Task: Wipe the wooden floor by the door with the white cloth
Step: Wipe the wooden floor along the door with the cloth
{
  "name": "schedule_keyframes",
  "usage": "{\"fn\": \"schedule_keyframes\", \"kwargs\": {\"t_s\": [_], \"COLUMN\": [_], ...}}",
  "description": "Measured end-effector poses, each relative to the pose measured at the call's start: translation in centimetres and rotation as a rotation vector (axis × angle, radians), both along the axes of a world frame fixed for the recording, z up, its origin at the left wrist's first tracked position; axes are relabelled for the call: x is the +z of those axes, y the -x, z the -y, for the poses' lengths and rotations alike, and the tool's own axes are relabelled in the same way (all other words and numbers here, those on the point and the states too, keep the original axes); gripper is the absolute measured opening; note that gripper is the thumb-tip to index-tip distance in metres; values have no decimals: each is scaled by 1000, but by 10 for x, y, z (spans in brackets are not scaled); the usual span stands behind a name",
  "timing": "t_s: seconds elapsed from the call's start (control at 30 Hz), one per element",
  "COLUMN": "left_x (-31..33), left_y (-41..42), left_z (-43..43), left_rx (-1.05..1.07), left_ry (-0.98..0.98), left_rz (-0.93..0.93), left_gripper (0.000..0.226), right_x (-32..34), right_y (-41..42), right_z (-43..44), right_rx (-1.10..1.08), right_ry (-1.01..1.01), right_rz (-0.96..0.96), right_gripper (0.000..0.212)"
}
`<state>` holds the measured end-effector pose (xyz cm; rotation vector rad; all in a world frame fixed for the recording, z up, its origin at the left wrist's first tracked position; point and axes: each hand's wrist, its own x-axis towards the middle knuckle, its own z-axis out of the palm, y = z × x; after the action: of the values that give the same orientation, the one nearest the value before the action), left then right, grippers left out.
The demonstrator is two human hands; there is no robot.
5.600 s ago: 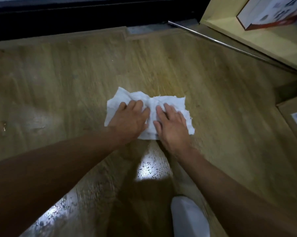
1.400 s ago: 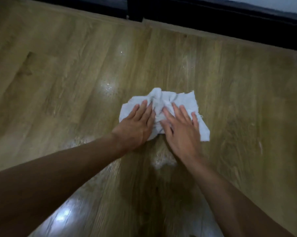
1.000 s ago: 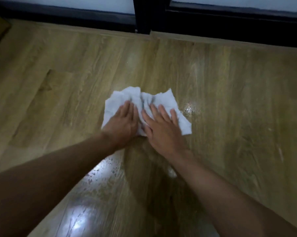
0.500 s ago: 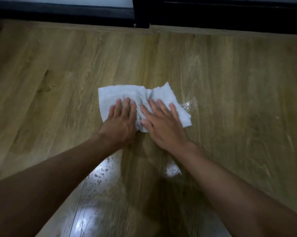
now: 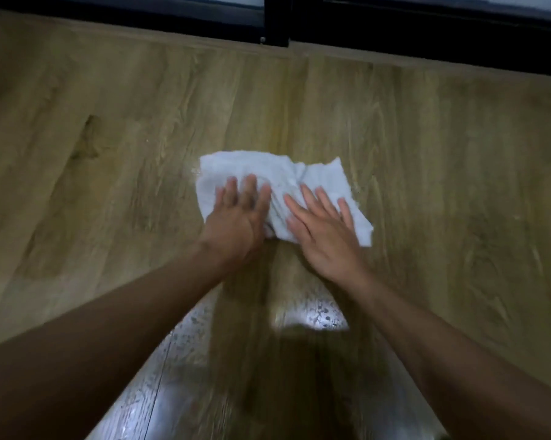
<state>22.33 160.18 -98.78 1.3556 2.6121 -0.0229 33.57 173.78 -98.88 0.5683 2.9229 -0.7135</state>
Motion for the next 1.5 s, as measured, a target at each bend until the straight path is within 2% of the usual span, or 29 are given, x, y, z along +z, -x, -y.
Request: {"fn": "schedule_keyframes", "kwargs": {"t_s": [0.07,0.2,0.3,0.4,0.5,0.57,0.63,0.7,0.8,0.87,0.93,1.0,1.1,1.27,1.37,1.43,1.5], "left_x": [3,-5,-5,8,12,5,-1,-9,-10,5,10,11,9,-1,3,4,2], "left_y": [-30,-3,62,74,27,4,18,51,111,129,117,86,56,108,140,130,108], "left_z": [21,25,8,15,40,55,58,51,49,57,69,83,93,93,96,103,114], "left_rx": [-100,-59,92,47,120,82,70,97,173,129,49,111,112,212,307,284,221], "left_ry": [-55,119,153,210,90,18,-26,15,138,256,231,89,16,12,36,24,-37], "left_rz": [-9,61,30,15,45,47,38,52,108,68,20,57,86,104,206,162,122], "left_gripper": [66,81,65,56,60,61,64,77,64,57,55,59,63,60,61,65,78], "right_x": [1,1,2,4,4,1,0,0,1,4,2,-2,-6,-5,0,1,2], "right_y": [-21,32,84,83,31,7,19,55,120,136,123,95,72,140,168,154,126], "right_z": [-6,-12,2,23,32,29,24,26,45,67,85,89,80,93,114,124,123], "right_rx": [-24,-83,-31,78,130,114,63,-6,-21,23,60,72,-1,-107,-39,30,130], "right_ry": [-29,-79,-93,-91,-100,-164,-214,-196,-137,-133,-130,-120,-124,-127,-100,-80,-66], "right_rz": [29,104,172,145,28,55,83,102,171,169,109,19,-10,85,99,66,-33], "right_gripper": [47,49,53,51,50,56,57,53,53,53,51,50,50,49,49,49,51]}}
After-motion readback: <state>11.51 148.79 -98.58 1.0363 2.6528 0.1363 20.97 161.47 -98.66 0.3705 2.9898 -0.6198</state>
